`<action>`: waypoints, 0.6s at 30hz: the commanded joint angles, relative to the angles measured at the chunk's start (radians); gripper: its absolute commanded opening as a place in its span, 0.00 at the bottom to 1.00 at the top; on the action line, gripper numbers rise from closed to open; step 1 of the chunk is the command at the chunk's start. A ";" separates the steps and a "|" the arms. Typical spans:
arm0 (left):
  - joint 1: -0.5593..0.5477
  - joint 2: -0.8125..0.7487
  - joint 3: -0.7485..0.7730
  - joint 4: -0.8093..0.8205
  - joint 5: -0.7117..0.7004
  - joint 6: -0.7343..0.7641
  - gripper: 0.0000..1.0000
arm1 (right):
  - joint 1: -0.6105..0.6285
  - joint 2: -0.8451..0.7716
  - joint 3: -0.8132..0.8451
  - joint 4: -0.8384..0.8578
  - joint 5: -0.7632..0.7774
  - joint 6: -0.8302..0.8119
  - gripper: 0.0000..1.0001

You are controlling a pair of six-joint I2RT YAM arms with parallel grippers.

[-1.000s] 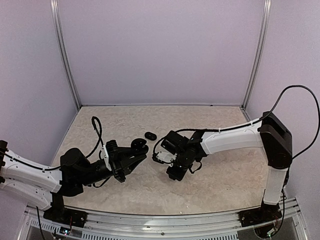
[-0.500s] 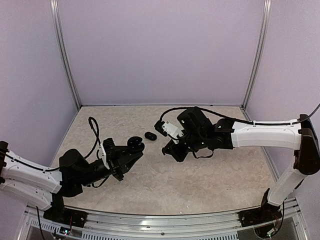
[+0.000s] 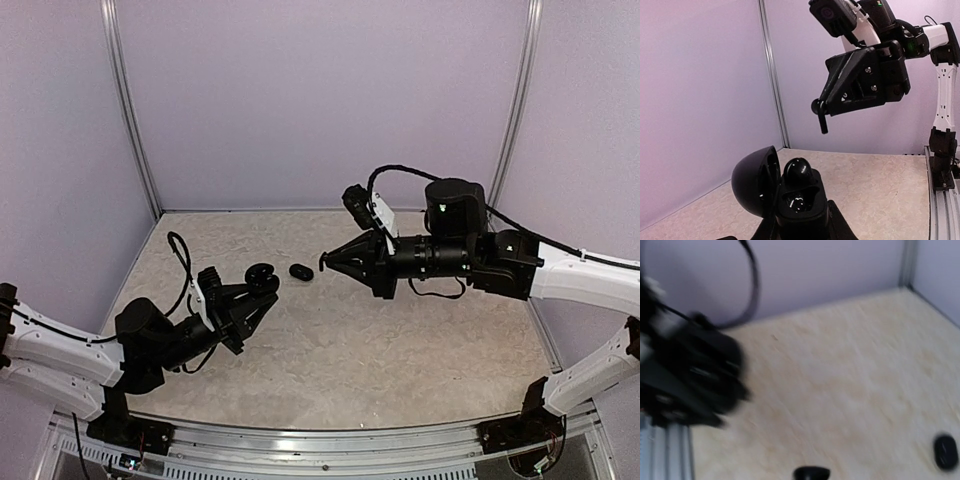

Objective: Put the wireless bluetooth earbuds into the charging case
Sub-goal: Place the left earbud in the left side groove of the charging case.

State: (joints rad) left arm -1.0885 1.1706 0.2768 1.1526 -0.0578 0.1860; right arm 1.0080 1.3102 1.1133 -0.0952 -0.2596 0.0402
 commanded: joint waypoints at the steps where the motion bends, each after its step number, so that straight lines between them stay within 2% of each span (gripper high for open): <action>1: 0.009 0.011 0.003 0.042 -0.041 -0.010 0.09 | 0.056 -0.018 0.008 0.076 -0.069 -0.016 0.06; 8: 0.009 0.041 0.018 0.059 -0.023 -0.002 0.08 | 0.125 0.025 0.067 0.094 -0.044 -0.030 0.06; 18: 0.003 0.061 0.024 0.077 -0.028 0.005 0.07 | 0.199 0.131 0.138 0.143 0.081 -0.049 0.05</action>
State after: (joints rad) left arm -1.0870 1.2266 0.2779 1.1839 -0.0834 0.1844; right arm 1.1786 1.4017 1.2125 0.0116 -0.2485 -0.0048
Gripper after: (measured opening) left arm 0.235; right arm 0.054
